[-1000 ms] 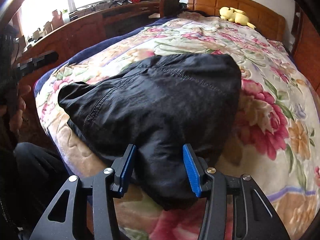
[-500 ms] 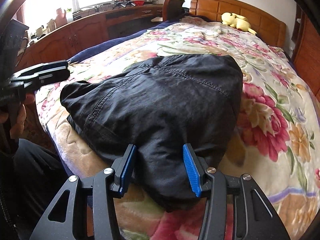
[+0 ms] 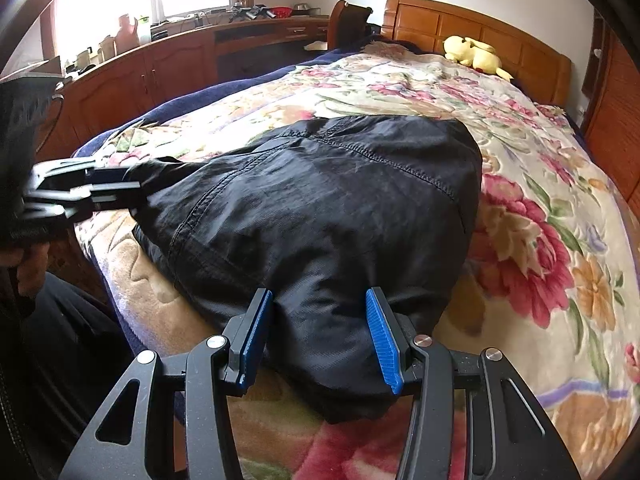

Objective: Fold large clothes

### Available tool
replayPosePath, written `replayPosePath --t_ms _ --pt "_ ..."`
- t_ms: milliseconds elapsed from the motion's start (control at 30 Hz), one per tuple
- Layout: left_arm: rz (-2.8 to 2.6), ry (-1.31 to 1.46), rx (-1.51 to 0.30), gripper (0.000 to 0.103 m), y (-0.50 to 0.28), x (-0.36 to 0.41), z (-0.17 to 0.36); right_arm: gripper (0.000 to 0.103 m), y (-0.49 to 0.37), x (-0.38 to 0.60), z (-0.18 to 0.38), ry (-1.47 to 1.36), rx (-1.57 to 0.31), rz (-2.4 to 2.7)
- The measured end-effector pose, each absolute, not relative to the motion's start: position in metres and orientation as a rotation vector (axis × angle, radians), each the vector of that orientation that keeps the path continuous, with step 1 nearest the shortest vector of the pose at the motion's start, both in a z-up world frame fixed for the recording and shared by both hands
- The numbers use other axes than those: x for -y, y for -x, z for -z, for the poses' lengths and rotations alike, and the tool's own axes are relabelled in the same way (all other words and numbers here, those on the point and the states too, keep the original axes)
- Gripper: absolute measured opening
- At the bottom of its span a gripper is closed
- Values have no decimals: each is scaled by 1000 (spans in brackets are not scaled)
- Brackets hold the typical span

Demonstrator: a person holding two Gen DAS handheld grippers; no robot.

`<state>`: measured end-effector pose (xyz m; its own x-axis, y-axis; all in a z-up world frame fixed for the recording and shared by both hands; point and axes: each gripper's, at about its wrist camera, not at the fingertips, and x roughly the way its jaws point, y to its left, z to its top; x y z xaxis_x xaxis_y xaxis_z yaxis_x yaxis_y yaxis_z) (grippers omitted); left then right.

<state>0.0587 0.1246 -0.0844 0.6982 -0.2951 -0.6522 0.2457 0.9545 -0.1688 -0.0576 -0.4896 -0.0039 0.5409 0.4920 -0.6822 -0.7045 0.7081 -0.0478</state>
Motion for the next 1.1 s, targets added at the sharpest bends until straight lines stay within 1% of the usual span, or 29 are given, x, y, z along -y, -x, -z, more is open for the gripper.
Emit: replayPosePath --t_ms 100,200,267,333,400,433,467,500,533,567,633,700,800,1100 --pt "294 71 -741 34 -59 -125 86 50 61 491 0 353 -683 -723" --pt "290 82 -740 23 -62 -127 87 50 65 496 -6 346 -678 -741" --pt "290 85 -730 11 -62 -126 85 50 68 503 -11 323 -669 -753" --pt "282 78 -703 8 -59 -125 80 50 69 510 -17 293 -648 -753" --pt "263 70 -673 8 -55 -124 74 50 69 516 -23 265 -626 -748" --pt "249 64 -662 7 -53 -124 71 47 68 518 -25 253 -619 -745" --pt "239 50 -657 7 -51 -124 69 40 67 518 -26 246 -613 -747" --pt "231 41 -654 7 -50 -123 68 26 67 516 -26 248 -614 -754" --pt "224 38 -655 7 -49 -124 68 21 66 513 -25 256 -617 -758" --pt "222 43 -657 7 -48 -126 69 20 65 510 -23 266 -621 -762" --pt "219 50 -668 7 -47 -129 73 16 63 503 -11 287 -658 -775" --pt "214 53 -684 7 -47 -132 79 15 57 497 6 290 -716 -778" --pt "210 50 -698 7 -48 -131 83 15 57 495 22 280 -724 -785" --pt "176 56 -714 7 -39 -129 81 15 55 507 19 245 -708 -822"
